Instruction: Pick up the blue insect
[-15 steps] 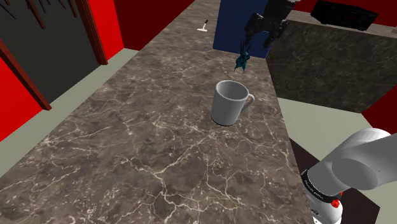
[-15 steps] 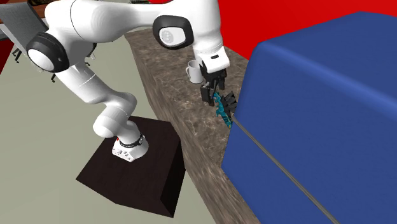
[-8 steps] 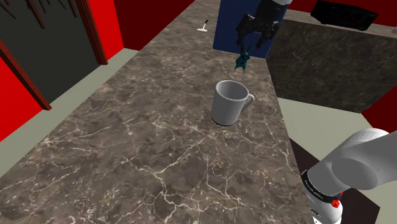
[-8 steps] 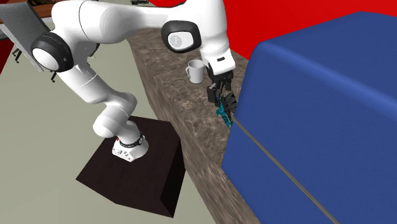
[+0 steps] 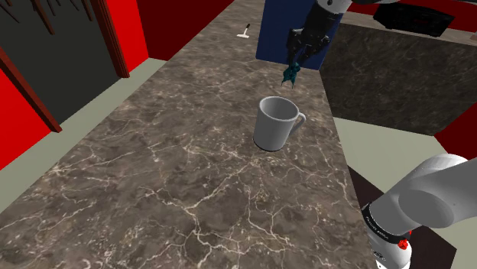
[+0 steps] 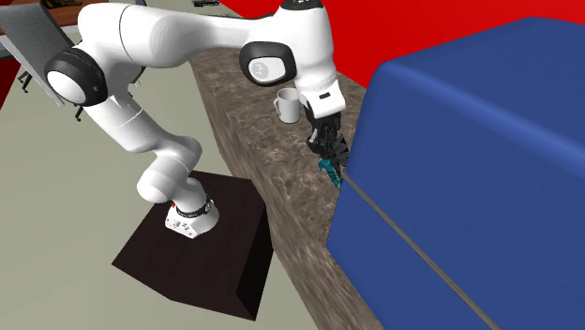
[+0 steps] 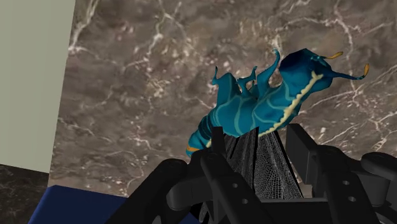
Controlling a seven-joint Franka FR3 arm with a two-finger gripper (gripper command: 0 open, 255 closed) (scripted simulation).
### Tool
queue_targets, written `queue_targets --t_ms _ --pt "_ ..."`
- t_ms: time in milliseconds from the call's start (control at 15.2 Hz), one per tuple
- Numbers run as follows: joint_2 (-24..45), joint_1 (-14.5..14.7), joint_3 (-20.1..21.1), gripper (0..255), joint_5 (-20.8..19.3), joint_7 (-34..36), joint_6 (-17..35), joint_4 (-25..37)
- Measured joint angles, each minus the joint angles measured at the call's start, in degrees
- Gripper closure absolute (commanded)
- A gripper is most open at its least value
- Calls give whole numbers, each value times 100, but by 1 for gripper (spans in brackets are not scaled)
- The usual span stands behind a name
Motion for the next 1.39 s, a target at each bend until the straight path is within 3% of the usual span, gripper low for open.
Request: queue_targets --t_ms 594,1386 --pt "14 0 -3 255 -4 9 -155 160" --pt "290 -18 -17 255 -42 48 -1061 1342"
